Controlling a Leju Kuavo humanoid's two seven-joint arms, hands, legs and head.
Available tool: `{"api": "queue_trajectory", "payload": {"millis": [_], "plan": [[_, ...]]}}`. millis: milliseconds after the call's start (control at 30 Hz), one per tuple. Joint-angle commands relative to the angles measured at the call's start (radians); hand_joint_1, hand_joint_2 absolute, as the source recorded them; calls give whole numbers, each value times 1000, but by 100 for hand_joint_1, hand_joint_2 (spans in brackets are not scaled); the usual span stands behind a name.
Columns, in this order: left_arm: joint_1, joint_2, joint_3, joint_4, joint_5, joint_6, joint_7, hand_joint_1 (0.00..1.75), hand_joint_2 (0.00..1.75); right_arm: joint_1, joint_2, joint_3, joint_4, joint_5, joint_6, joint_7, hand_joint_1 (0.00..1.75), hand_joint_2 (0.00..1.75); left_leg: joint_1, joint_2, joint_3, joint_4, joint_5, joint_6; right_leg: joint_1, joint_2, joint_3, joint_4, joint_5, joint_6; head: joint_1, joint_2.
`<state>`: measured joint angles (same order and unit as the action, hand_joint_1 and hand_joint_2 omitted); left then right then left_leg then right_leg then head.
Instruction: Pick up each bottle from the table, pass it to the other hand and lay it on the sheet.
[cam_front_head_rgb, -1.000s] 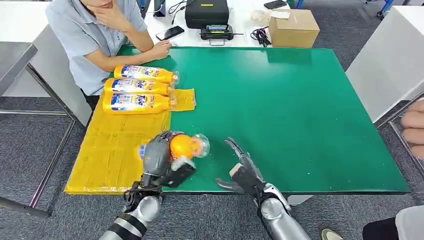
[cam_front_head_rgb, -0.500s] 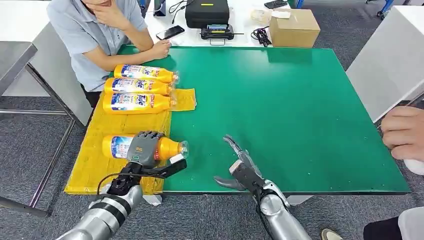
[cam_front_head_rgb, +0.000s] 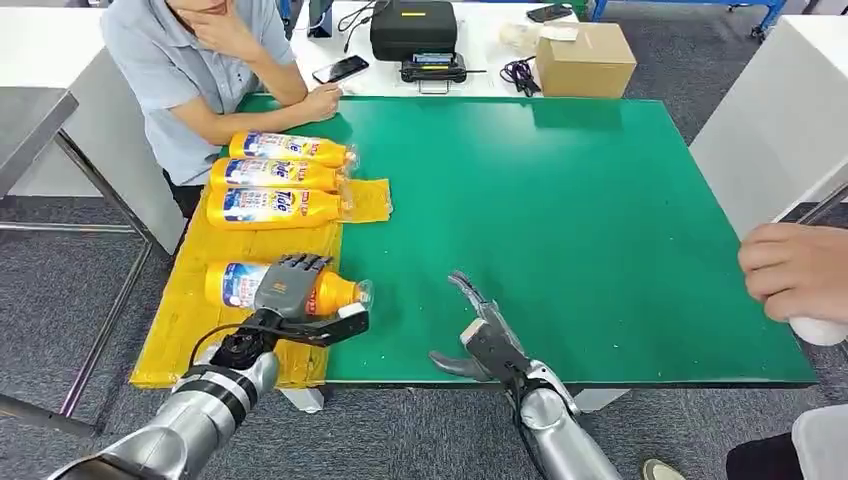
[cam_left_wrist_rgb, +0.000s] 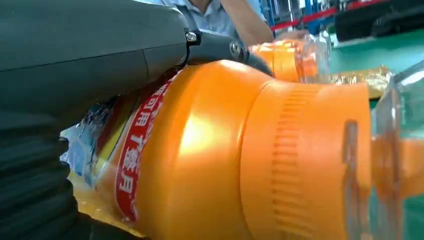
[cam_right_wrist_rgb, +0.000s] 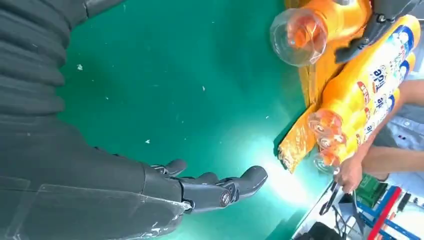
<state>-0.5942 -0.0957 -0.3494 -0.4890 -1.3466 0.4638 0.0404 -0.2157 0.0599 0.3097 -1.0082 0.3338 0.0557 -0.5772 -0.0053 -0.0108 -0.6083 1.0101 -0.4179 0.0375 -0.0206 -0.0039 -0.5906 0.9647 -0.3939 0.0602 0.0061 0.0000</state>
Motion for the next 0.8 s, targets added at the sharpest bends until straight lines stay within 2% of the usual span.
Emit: {"api": "queue_trajectory", "payload": {"millis": [33,133,800], "plan": [[-18,12,1,124,11,-77,3,0,175,-33,3,-35,60,-1,-3,-1,0,175,0,4,3,-1,0,-2,1,3,2,-1,1,-3,0,0],[-22,6,18,128,37,-125,-15,0,175,-31,2,-48,61,0,-4,0,0,175,1,5,3,-1,0,-4,1,4,2,-1,2,-5,0,0],[0,4,30,118,64,-144,-40,0,175,-22,5,-67,66,9,-6,-7,0,175,0,4,6,-2,0,-4,1,4,4,-2,2,-5,0,0]]}}
